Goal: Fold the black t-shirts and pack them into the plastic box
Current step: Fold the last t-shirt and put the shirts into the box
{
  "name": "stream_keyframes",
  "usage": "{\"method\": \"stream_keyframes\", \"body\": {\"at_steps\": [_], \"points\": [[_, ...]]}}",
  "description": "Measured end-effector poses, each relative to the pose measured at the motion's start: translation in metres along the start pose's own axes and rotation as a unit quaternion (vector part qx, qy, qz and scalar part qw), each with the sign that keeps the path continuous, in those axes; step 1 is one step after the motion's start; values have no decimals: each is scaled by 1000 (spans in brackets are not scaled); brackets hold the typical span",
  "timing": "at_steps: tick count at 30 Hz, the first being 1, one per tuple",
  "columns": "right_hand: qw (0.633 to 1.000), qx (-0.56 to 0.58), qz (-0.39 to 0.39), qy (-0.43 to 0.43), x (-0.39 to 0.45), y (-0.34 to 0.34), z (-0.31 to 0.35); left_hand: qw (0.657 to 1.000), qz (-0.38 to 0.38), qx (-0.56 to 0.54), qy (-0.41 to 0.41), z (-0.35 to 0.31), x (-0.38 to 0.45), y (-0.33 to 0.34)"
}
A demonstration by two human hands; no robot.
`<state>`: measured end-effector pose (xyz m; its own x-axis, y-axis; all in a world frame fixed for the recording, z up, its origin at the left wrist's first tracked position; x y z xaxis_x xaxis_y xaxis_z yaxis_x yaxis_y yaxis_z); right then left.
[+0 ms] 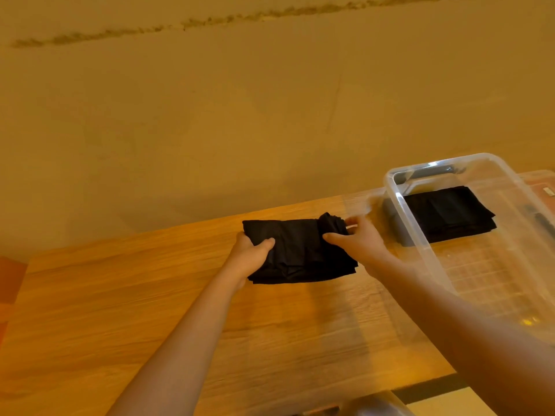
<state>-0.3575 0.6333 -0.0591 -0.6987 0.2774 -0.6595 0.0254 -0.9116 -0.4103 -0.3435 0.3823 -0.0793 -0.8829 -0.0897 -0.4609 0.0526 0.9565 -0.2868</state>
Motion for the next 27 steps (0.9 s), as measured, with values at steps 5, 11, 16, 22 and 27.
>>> {"method": "stream_keyframes", "body": {"at_steps": [5, 11, 16, 22, 27], "points": [[998, -8, -28, -60, -10, -52, 30, 999, 8, -1, 54, -67, -12, 28], [991, 19, -81, -102, -23, -163, 51, 994, 16, -30, 101, -142, -30, 90], [990, 21, -105, -96, -13, -258, 29, 992, 45, -6, 118, -184, -45, 178], [987, -39, -152, -31, 18, -332, -37, 990, 96, 58, 87, -172, -54, 280], [953, -208, -211, -60, 32, -327, -69, 991, 112, 76, 5, -134, -58, 334]]}}
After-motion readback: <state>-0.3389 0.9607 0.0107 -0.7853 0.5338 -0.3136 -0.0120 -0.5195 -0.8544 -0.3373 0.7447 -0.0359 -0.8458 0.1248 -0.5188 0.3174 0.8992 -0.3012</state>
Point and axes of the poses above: each hand's wrist, its own x-axis towards the middle knuckle, its own y-axis out of the palm, z = x × y, the point moved 10 cm from there along x, towards the middle knuckle, and after that the axes turned 12 degrees about y, right-handed, at the moved point
